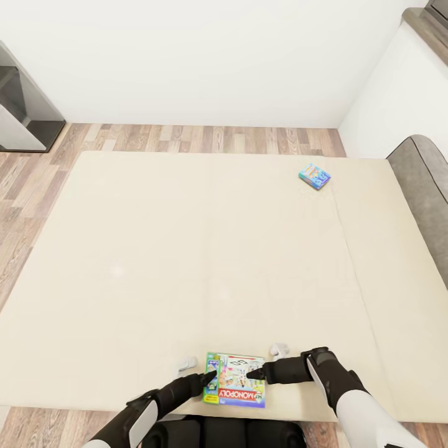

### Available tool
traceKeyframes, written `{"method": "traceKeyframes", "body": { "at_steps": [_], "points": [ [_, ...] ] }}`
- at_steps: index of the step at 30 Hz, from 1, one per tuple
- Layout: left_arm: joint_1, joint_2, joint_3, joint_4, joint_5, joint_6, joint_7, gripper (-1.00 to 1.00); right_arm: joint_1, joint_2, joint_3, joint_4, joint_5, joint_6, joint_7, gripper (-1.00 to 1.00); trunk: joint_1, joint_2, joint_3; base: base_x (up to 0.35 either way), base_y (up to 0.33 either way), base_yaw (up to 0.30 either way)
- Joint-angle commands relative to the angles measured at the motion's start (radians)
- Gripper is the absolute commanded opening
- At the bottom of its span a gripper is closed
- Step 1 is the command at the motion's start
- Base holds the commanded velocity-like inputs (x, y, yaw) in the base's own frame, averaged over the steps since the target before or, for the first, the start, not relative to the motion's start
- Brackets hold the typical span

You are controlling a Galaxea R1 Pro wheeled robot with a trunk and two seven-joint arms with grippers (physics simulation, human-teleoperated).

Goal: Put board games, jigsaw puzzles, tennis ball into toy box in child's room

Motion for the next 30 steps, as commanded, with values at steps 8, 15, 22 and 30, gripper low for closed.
{"method": "traceKeyframes", "body": {
  "at_steps": [8,15,22,30],
  "points": [
    [0.008,0.014,0.003,-0.009,0.012,-0.003,-0.001,1.00,0.000,0.036,-0.010,-0.002,-0.009,0.013,0.007,1.00,0.000,-0.001,-0.001,0.000,0.000,0.000],
    [0.025,0.025,0.007,-0.032,0.013,-0.013,0.000,1.00,0.000,0.036,-0.012,-0.002,-0.009,0.013,0.007,1.00,0.000,-0.001,-0.001,0.000,0.000,0.000],
    [0.032,0.035,0.008,-0.045,0.019,-0.015,0.001,1.00,0.000,0.036,-0.013,-0.002,-0.009,0.014,0.007,1.00,0.000,-0.001,-0.001,0.000,0.000,0.000],
    [0.034,0.038,0.008,-0.048,0.021,-0.013,0.003,1.00,0.000,0.035,-0.014,-0.002,-0.009,0.014,0.007,1.00,0.000,-0.001,-0.001,0.000,0.000,0.000]
  ]
}}
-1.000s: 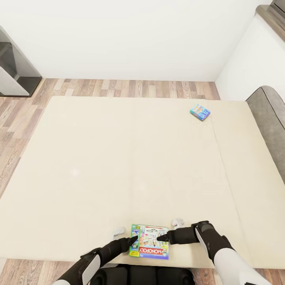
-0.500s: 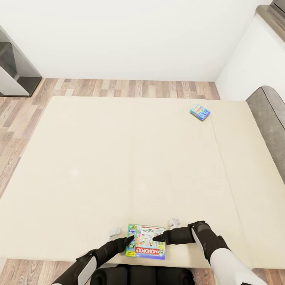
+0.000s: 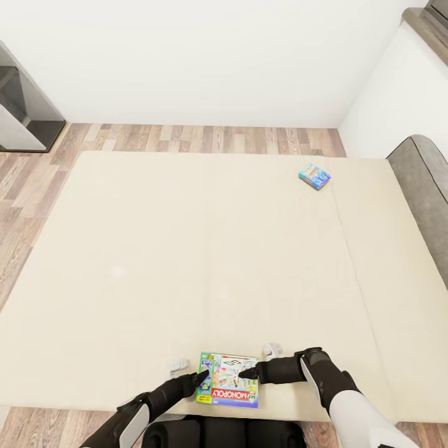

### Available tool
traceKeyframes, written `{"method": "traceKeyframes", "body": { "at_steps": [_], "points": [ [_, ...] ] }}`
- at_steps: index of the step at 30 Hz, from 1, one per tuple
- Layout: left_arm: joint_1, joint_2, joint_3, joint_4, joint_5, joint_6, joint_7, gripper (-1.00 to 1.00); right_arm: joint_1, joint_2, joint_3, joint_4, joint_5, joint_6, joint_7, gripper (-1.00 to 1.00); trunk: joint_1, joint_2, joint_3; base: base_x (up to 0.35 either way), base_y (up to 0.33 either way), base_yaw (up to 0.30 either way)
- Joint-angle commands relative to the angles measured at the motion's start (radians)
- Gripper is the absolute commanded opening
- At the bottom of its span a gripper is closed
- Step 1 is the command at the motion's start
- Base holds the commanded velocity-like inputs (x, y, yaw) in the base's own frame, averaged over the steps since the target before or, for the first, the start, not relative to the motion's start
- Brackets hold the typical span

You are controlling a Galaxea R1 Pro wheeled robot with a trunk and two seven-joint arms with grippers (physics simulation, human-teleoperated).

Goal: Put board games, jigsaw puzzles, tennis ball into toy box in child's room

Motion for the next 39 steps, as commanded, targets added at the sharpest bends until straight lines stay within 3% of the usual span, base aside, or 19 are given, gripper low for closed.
{"method": "traceKeyframes", "body": {
  "at_steps": [1,24,39],
  "points": [
    [0.000,0.001,-0.002,-0.001,0.010,0.008,-0.001,1.00,0.000,0.001,-0.009,-0.002,0.010,0.001,0.005,1.00,0.000,-0.001,-0.001,0.000,0.000,0.000],
    [-0.006,-0.004,-0.004,0.013,0.010,0.020,0.008,1.00,-0.002,-0.004,-0.011,-0.002,0.010,0.006,0.013,1.00,0.000,-0.001,-0.001,0.000,0.000,0.000],
    [-0.010,-0.005,-0.010,0.013,0.007,0.023,0.000,1.00,-0.003,-0.008,-0.010,-0.002,0.009,0.005,0.089,1.00,0.000,-0.001,-0.001,0.000,0.000,0.000]
  ]
}}
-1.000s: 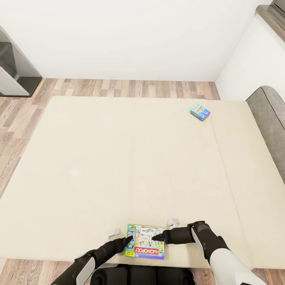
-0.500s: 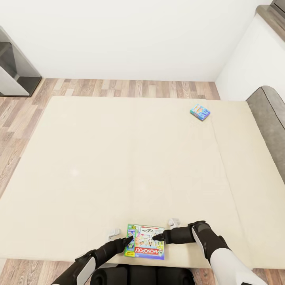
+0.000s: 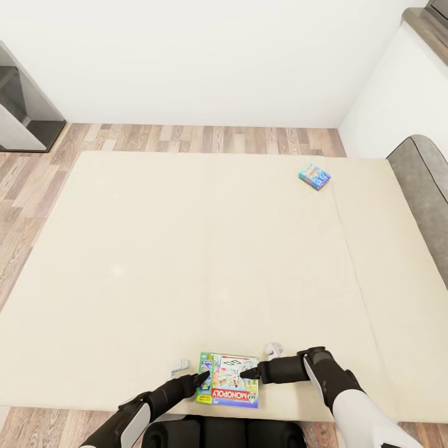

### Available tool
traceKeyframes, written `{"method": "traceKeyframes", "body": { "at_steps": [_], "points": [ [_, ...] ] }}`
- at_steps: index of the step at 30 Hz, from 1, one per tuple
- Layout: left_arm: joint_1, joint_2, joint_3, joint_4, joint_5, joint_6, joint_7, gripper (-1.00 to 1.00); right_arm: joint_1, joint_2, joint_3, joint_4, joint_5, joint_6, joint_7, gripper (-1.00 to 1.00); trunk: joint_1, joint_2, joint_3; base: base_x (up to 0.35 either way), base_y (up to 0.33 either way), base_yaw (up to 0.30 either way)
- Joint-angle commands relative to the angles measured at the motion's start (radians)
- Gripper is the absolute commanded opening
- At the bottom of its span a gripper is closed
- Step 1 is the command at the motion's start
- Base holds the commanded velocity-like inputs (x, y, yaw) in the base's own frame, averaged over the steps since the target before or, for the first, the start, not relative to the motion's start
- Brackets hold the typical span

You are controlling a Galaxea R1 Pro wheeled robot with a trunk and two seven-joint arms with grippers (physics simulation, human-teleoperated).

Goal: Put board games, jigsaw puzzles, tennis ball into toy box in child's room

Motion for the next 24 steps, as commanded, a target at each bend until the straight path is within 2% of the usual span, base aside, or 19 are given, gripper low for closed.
{"method": "traceKeyframes", "body": {
  "at_steps": [1,16,24],
  "points": [
    [0.000,-0.001,-0.007,-0.001,0.012,0.008,-0.002,1.00,0.000,0.009,-0.010,-0.002,-0.011,0.021,0.009,1.00,0.000,-0.001,0.000,0.000,0.000,0.000],
    [-0.001,0.000,-0.008,-0.001,0.012,0.009,-0.010,1.00,0.000,0.008,-0.006,-0.003,-0.011,0.021,0.023,1.00,0.000,-0.001,0.000,0.000,0.000,0.000],
    [-0.003,0.000,-0.010,-0.001,0.011,0.009,-0.051,1.00,0.000,0.007,-0.005,-0.003,-0.011,0.021,0.039,1.00,0.000,-0.001,0.000,0.000,0.000,0.000]
  ]
}}
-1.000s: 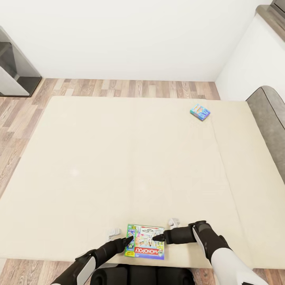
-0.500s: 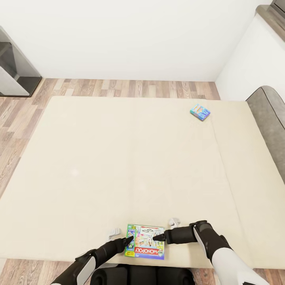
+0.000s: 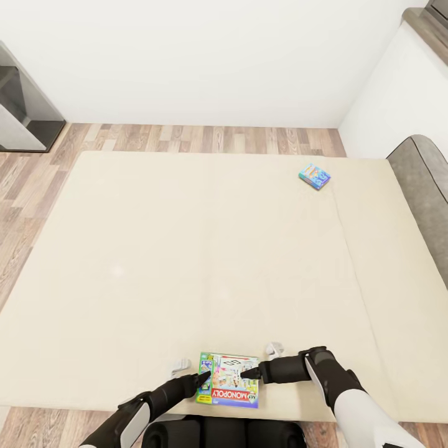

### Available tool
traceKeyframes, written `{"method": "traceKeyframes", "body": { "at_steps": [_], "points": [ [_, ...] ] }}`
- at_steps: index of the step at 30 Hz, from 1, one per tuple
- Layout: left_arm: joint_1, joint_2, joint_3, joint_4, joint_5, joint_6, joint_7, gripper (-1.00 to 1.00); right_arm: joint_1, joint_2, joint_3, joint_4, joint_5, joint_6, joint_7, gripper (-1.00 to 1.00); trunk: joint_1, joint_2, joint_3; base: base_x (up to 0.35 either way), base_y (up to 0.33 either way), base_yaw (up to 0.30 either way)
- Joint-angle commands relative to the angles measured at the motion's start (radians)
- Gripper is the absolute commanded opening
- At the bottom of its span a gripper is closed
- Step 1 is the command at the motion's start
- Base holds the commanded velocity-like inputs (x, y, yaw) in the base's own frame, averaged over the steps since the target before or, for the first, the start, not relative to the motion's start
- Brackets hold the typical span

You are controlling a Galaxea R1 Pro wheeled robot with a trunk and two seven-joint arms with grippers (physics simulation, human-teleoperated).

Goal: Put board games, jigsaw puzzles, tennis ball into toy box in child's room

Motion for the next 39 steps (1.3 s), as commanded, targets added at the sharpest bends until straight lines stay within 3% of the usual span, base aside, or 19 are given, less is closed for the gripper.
{"method": "traceKeyframes", "body": {
  "at_steps": [1,14,30,39],
  "points": [
    [-0.001,-0.004,-0.005,-0.001,0.015,0.007,-0.008,1.00,0.000,0.016,-0.010,-0.002,-0.009,0.020,0.011,1.00,0.000,-0.001,0.000,0.000,0.000,0.000],
    [-0.001,-0.005,-0.009,-0.001,0.012,0.007,-0.023,1.00,0.000,0.016,-0.010,-0.003,-0.009,0.020,0.019,1.00,0.000,-0.001,0.000,0.000,0.000,0.000],
    [-0.002,-0.012,-0.087,-0.001,0.011,0.007,-0.026,1.00,0.000,0.016,-0.008,-0.003,-0.009,0.019,0.021,1.00,0.000,-0.001,0.000,0.000,0.000,0.000],
    [-0.002,-0.016,-0.106,-0.002,0.011,0.006,-0.027,1.00,0.000,0.016,-0.008,-0.003,-0.009,0.019,0.021,1.00,0.000,-0.001,0.000,0.000,0.000,0.000]
  ]
}}
